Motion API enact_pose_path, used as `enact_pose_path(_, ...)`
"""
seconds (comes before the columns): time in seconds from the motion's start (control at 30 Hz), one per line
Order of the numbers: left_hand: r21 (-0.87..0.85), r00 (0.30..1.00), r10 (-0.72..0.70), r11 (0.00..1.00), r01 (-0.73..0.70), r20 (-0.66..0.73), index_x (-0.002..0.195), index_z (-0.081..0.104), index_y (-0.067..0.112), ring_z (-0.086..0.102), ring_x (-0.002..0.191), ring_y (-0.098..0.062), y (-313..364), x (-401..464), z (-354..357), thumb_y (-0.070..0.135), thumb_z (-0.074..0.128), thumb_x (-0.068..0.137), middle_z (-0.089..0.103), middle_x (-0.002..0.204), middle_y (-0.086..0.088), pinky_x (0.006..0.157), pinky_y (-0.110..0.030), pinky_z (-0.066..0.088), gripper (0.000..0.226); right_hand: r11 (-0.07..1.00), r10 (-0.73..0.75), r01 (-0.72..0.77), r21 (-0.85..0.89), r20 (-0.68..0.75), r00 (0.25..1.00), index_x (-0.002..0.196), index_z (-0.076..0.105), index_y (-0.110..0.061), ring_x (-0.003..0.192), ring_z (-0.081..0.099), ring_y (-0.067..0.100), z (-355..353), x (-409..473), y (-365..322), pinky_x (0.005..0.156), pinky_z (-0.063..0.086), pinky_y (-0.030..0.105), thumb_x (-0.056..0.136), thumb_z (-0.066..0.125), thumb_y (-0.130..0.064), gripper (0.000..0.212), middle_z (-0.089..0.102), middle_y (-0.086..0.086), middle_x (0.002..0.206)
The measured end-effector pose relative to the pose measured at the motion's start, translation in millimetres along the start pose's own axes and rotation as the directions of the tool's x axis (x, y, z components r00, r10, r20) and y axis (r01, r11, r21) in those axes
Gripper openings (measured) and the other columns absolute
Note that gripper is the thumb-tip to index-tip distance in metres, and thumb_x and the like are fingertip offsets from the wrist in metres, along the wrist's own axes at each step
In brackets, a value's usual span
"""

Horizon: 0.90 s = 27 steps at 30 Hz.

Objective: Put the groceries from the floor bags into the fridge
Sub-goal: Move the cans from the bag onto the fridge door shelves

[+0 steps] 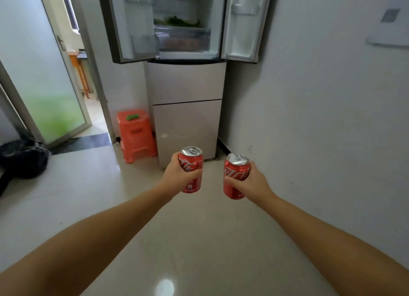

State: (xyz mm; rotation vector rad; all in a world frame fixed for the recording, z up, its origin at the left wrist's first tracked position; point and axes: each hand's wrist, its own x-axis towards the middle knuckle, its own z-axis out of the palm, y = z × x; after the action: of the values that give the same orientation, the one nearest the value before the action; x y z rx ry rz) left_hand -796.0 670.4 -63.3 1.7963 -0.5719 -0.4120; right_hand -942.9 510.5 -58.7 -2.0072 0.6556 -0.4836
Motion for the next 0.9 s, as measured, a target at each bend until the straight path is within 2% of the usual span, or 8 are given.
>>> enact_pose_path(0.13,0.032,0.999,0.031,0.999,-0.032,0.025,0.136,0.035,0.016,0.055,0.112,-0.021,24,93,27,0.019,0.078,0.073,0.056,0.122,-0.004,0.101,-0.041,0.045,0.076,1.000,0.011,-0.011,-0.007,-0.066,0.998,0.121,0.048,-0.019,0.096,0.058,0.013,-31,80,4,0.078,0.040,0.021,0.072,0.080,-0.022,0.059,0.058,-0.006,0.105)
enact_pose_path(0.3,0.034,0.999,0.033,0.999,-0.035,0.040,0.136,0.034,0.016,0.055,0.116,-0.024,30,192,63,0.020,0.078,0.074,0.055,0.126,-0.006,0.103,-0.044,0.045,0.076,0.999,0.017,-0.020,-0.036,-0.087,0.996,0.115,0.046,-0.025,0.099,0.058,0.015,-55,180,27,0.083,0.044,0.026,0.071,0.081,-0.026,0.056,0.059,-0.003,0.108)
enact_pose_path(0.43,0.060,0.999,0.048,0.997,-0.049,0.020,0.136,0.034,0.017,0.057,0.113,-0.022,29,277,86,0.020,0.078,0.073,0.056,0.123,-0.005,0.100,-0.041,0.047,0.076,0.999,-0.022,0.020,-0.031,-0.053,0.998,0.124,0.045,-0.020,0.102,0.057,0.016,-61,276,41,0.088,0.046,0.029,0.072,0.081,-0.026,0.064,0.057,-0.004,0.110)
enact_pose_path(0.57,0.043,0.997,0.046,0.998,-0.043,-0.068,0.135,0.035,0.015,0.057,0.111,-0.021,38,366,97,0.018,0.078,0.074,0.056,0.123,-0.007,0.097,-0.037,0.047,0.076,0.996,-0.086,0.087,-0.029,0.029,0.996,0.122,0.044,-0.024,0.104,0.056,0.014,-64,385,48,0.090,0.046,0.030,0.072,0.080,-0.029,0.062,0.056,-0.006,0.112)
enact_pose_path(0.7,0.013,0.981,0.031,0.999,-0.030,-0.193,0.137,0.034,0.015,0.054,0.113,-0.020,50,442,85,0.017,0.077,0.075,0.054,0.125,-0.005,0.096,-0.034,0.043,0.075,0.986,-0.149,0.158,-0.050,0.148,0.978,0.130,0.042,-0.019,0.103,0.053,0.013,-61,494,34,0.091,0.045,0.030,0.074,0.079,-0.028,0.068,0.056,-0.004,0.115)
enact_pose_path(0.8,0.003,0.957,-0.019,1.000,0.021,-0.291,0.134,0.036,0.015,0.056,0.111,-0.020,48,486,60,0.019,0.078,0.074,0.056,0.121,-0.005,0.096,-0.035,0.045,0.073,0.982,-0.186,0.191,-0.002,0.199,0.962,0.132,0.042,-0.018,0.105,0.052,0.013,-39,565,15,0.091,0.043,0.030,0.075,0.078,-0.024,0.068,0.056,-0.001,0.121)
enact_pose_path(0.9,0.066,0.932,-0.023,0.997,0.051,-0.363,0.130,0.040,0.019,0.058,0.106,-0.019,41,531,29,0.021,0.080,0.071,0.057,0.113,0.000,0.091,-0.032,0.046,0.071,0.971,-0.241,0.234,0.057,0.272,0.932,0.133,0.042,-0.015,0.105,0.050,0.012,0,629,-9,0.090,0.041,0.028,0.076,0.078,-0.020,0.068,0.055,-0.001,0.119)
